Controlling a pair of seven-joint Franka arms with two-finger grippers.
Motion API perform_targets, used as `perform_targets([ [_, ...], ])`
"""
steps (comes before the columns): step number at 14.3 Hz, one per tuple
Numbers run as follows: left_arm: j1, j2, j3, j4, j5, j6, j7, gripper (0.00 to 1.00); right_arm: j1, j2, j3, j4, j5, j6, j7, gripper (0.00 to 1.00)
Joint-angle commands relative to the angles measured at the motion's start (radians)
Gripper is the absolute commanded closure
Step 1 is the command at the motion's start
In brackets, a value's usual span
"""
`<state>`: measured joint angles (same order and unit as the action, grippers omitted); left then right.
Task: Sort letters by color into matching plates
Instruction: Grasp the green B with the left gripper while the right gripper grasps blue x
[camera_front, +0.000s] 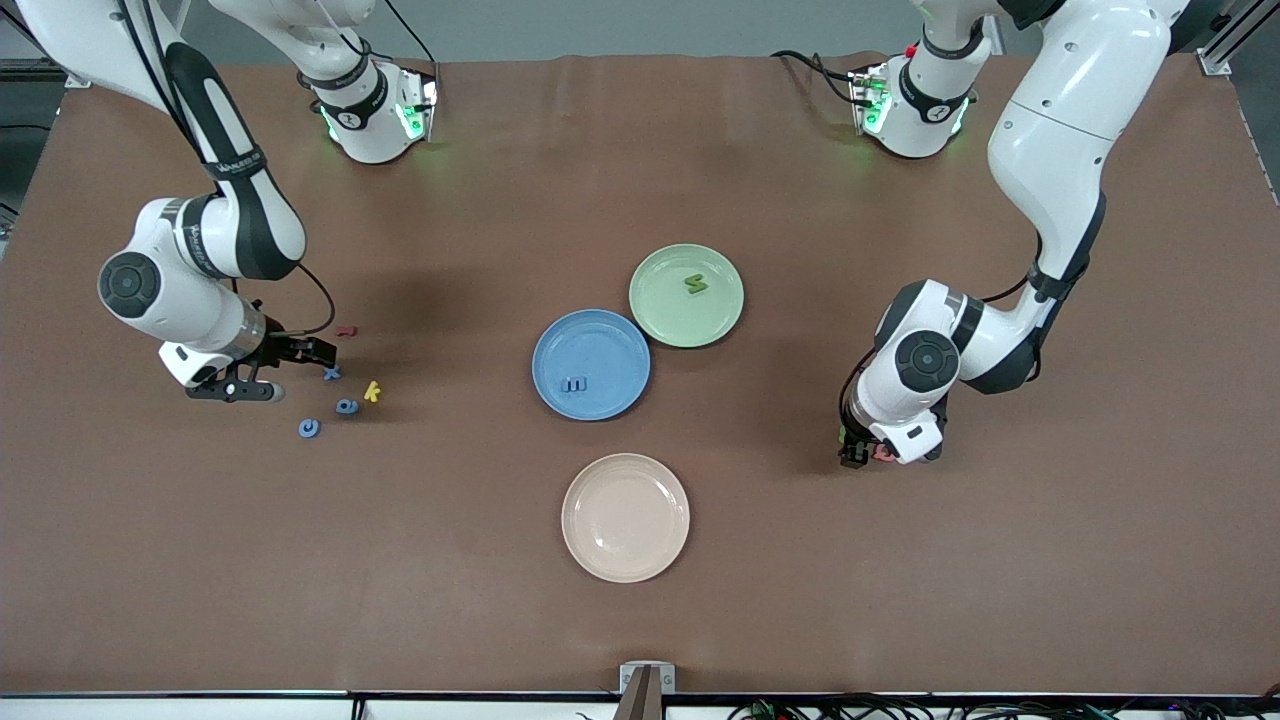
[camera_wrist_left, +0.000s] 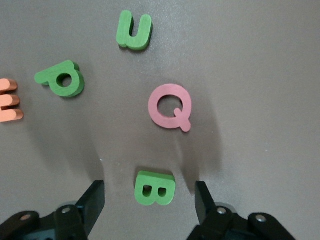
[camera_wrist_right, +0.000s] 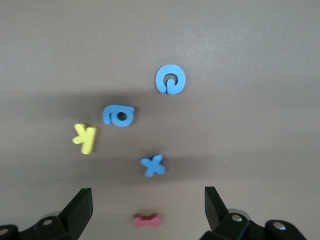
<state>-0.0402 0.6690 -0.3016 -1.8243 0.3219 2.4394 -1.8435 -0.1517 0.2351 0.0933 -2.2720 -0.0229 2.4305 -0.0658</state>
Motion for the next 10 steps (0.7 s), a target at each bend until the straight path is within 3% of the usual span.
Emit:
perform_targets([
  [1, -0.018, 0.02, -0.004, 0.019, 0.014, -0.028, -0.014, 0.21, -0.017, -0.002, 0.019, -0.027, -0.006, 0.048, -0.077, 0.01],
  [7, -0.007, 0.021, -0.002, 0.02, 0.025, -0.028, 0.013, 0.24, -0.008, 0.079, 0.017, -0.03, -0.006, 0.154, -0.094, 0.03],
  [10, -0.007, 0.023, 0.001, 0.022, 0.023, -0.028, 0.017, 0.24, -0.008, 0.122, 0.017, -0.041, -0.015, 0.217, -0.12, 0.1],
])
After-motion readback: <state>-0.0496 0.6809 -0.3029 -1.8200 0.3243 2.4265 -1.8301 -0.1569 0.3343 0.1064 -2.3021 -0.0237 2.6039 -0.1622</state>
